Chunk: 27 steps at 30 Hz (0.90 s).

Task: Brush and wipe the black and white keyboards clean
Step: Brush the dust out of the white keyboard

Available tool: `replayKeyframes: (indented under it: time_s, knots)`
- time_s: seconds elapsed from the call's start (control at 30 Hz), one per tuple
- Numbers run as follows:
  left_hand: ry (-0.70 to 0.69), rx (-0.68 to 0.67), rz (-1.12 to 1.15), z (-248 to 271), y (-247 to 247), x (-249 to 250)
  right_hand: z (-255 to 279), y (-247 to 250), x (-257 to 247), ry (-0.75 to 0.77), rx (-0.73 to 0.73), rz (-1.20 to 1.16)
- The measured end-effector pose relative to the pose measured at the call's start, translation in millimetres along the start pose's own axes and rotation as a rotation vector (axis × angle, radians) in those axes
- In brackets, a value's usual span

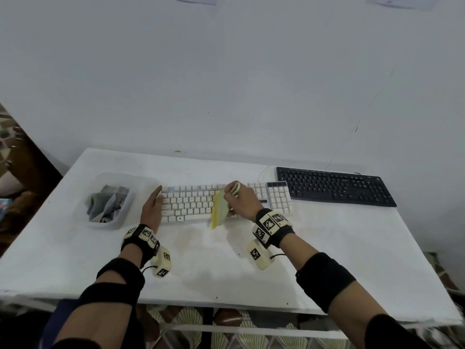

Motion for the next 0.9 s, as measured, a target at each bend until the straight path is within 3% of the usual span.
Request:
replayKeyframes:
  time_s: [0.17, 0.43, 0.5, 0.67, 0.8, 0.9]
  knots:
    - [0.004, 0.004, 0.009, 2.0, 0.6, 2.2, -6.9, 9.4, -5.4, 0.021, 0.225, -0.058]
    - [0.001, 0.007, -0.006, 5.4, 0.2, 5.4, 7.5, -19.3, -1.1, 0.025, -0.017, 0.006]
    - [0.002, 0.006, -0.004, 6.3, -1.4, 6.1, 4.4, -10.3, -2.7, 0.017, -0.008, -0.033]
    - [-0.004, 0.01, -0.009, 3.4, 0.6, 3.8, -11.0, -6.1, -1.4, 0.075, 0.213, -0.068]
    - [-0.001, 0.003, -0.015, 5.0, -0.5, 5.0, -4.6, -21.7, -2.1, 0.087, 0.158, 0.024]
    - [-0.002, 0.008, -0.016, 4.1, 0.2, 4.4, -1.9, -25.1, 1.3, 0.016, 0.052, -0.053]
Point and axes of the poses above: each hand's wrist, its own z-axis away from the middle knuckle, its own y-axis out of the back of the hand, x = y × z, the point moved 4 cm from there along -z, towards the middle knuckle, and after that the axes turned 7 degrees about y, right-handed, at the moved point
